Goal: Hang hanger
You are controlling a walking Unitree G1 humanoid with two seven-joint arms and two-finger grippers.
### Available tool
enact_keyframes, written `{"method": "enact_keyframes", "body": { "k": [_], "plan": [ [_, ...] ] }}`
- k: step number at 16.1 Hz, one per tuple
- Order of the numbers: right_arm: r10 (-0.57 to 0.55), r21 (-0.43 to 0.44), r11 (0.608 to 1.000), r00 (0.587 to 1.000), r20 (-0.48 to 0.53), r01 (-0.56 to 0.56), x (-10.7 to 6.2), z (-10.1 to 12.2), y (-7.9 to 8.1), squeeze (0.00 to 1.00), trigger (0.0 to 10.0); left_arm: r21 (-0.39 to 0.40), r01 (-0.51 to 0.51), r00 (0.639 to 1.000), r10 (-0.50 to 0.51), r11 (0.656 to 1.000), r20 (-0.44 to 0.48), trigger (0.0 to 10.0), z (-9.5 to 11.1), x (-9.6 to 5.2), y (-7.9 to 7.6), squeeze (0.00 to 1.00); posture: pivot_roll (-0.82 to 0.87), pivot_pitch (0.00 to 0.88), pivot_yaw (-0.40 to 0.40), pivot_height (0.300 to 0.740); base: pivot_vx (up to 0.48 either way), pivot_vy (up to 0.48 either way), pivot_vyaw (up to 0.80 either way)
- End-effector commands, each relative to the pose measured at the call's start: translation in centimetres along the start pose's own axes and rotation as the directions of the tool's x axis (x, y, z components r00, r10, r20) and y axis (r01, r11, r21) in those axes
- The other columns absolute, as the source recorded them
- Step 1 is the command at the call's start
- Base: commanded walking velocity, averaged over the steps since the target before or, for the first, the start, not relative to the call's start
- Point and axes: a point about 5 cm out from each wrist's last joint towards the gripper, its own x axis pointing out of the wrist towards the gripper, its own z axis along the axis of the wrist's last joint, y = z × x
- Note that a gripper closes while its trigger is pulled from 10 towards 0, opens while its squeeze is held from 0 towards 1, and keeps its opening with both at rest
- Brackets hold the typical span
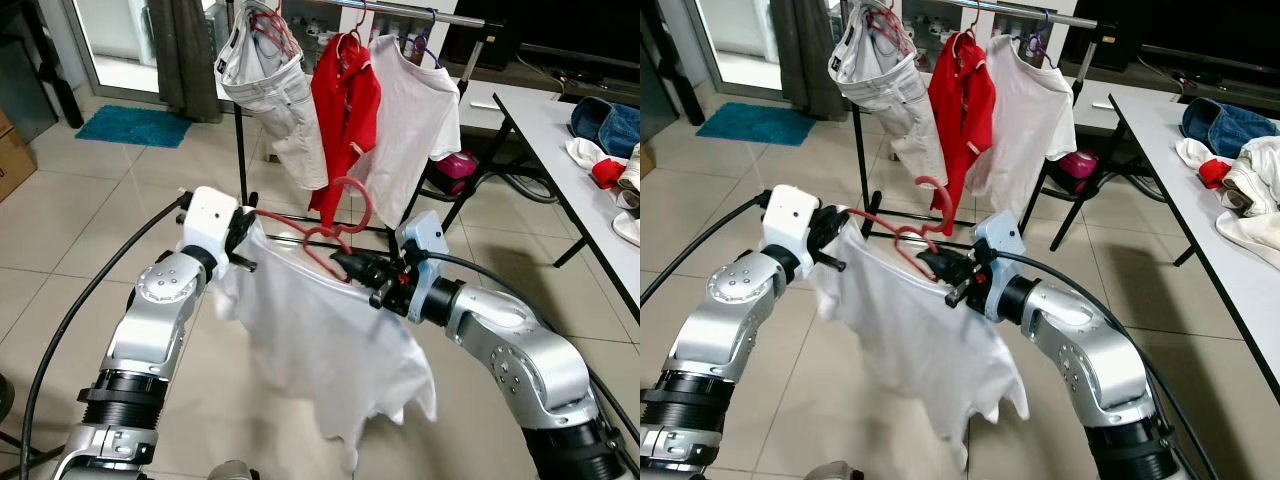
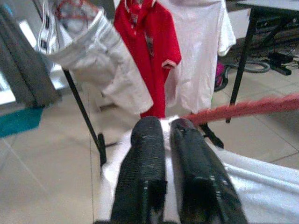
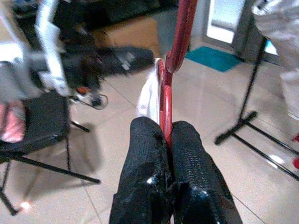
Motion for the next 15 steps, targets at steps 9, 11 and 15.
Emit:
{"method": "enact_keyframes", "body": {
  "k": [9, 11, 15],
  "plan": [
    [-0.068, -0.031, 0.997, 0.997, -0.025, 0.068, -0.2, 0.5, -1.1, 0.00, 0.0, -0.191, -0.019, 1.000, 0.020, 0.981, 0.003, 10.0, -0.5, -0.1, -0.8, 0.00, -0.03, 0.000, -0.072, 0.740, 0.000, 0.000, 0.00],
    [-0.024, -0.040, 0.999, 1.000, -0.012, 0.023, -0.4, 0.8, -0.7, 0.00, 0.0, -0.337, 0.038, 0.999, -0.028, 0.941, 0.033, 10.0, -0.7, 0.1, -2.2, 1.00, -0.03, 0.000, -0.076, 0.740, 0.000, 0.000, 0.00],
    [0.029, -0.048, 0.998, 1.000, -0.007, -0.029, -0.4, 1.1, -0.3, 0.00, 0.0, -0.364, -0.006, 1.000, -0.004, 0.931, -0.027, 10.0, -1.1, 0.5, -3.3, 1.00, -0.04, 0.000, -0.079, 0.740, 0.000, 0.000, 0.00]
  ]
}}
